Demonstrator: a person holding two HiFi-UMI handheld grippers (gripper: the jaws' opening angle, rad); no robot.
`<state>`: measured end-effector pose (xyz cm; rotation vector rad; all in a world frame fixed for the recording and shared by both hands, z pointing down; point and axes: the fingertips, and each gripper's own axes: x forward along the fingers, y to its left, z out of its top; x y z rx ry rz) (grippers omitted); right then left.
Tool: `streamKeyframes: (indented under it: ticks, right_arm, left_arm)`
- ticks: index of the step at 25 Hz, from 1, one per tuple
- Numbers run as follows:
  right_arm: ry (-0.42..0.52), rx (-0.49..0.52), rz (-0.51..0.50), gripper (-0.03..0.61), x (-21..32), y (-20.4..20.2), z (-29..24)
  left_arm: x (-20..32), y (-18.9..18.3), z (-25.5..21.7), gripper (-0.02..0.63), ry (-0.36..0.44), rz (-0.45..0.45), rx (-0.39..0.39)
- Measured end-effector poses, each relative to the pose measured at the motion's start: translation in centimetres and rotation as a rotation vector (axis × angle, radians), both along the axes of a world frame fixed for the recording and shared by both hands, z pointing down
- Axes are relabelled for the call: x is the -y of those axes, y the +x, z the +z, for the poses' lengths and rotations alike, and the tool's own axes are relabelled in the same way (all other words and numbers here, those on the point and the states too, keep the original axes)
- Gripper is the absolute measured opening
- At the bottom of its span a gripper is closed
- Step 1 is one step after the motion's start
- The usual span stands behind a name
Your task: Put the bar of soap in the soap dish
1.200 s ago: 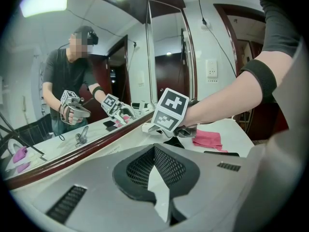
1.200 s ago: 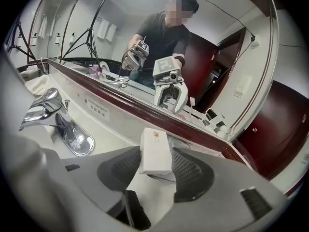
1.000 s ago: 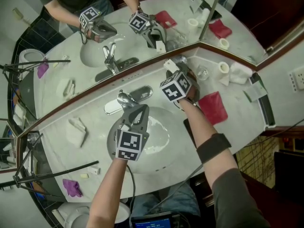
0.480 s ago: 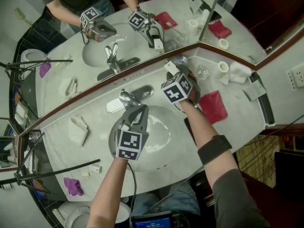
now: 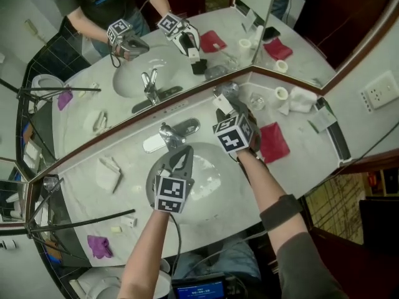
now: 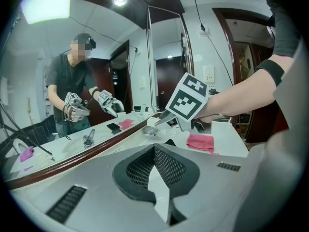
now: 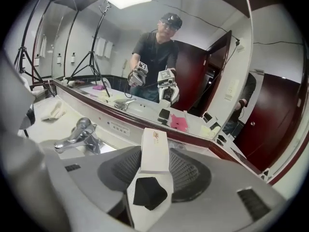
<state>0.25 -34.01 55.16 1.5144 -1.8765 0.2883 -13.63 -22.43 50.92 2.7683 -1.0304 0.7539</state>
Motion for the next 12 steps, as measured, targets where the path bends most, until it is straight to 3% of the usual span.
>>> streamKeyframes:
  ticks: [12]
  right_arm:
    - [0.062,0.218,0.066,0.199,-12.5,-1.7,-6.7]
  left_arm:
    - [-5.6,-2.5,-4.2,0.000,0.016,-0.011,-0.029]
